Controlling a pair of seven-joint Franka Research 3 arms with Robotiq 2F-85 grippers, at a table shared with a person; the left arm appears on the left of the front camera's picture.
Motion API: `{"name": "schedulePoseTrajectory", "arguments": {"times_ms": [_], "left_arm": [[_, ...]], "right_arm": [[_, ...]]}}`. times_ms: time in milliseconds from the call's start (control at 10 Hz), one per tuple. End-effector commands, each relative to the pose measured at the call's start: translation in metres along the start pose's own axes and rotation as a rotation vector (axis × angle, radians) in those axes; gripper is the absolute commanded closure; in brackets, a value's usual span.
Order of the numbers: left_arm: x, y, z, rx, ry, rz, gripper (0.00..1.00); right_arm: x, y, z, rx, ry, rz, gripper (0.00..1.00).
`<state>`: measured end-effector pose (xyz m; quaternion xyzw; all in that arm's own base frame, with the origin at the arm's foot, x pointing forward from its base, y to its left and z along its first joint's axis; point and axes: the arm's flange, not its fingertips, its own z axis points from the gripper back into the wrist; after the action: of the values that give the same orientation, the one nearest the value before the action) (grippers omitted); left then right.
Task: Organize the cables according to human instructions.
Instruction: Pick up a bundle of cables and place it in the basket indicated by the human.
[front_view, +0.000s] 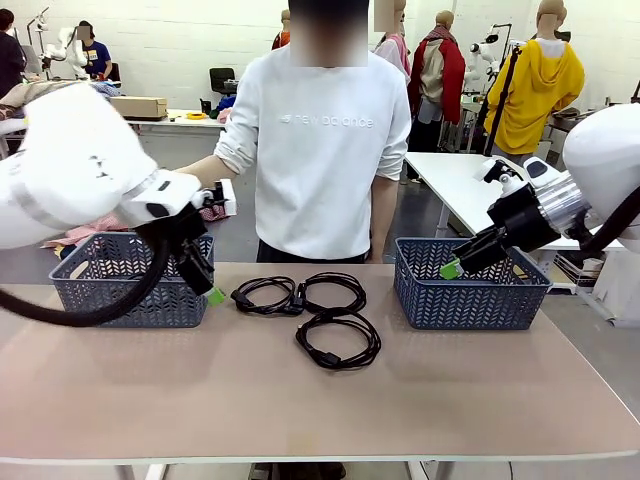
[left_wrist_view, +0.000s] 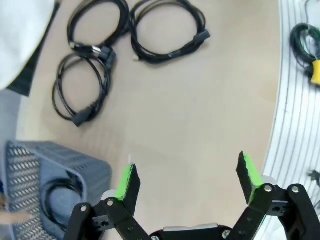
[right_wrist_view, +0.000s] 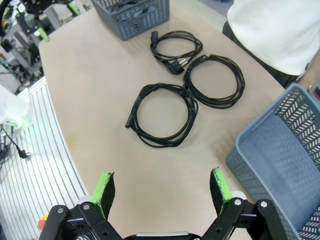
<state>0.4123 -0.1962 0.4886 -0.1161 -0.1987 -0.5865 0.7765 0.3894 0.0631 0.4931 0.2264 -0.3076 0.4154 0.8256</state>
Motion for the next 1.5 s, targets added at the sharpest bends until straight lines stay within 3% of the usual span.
{"name": "schedulePoseTrajectory", "arguments": {"times_ms": [0,400,800,1400], "left_arm": [[0.040,0.041,-0.013,0.015,0.098,-0.099,0.00],[0.089,0.091,-0.052,-0.024,0.208,-0.220,0.00],[0.097,0.110,-0.083,-0.064,0.297,-0.221,0.00],[0.094,0.108,-0.085,-0.064,0.263,-0.233,0.00]], "right_arm": [[0.001,-0.003,-0.001,0.011,-0.025,0.020,0.00],[0.001,-0.003,-0.001,0.011,-0.025,0.020,0.00],[0.001,-0.003,-0.001,0.011,-0.025,0.020,0.00],[0.001,-0.003,-0.001,0.011,-0.025,0.020,0.00]]}}
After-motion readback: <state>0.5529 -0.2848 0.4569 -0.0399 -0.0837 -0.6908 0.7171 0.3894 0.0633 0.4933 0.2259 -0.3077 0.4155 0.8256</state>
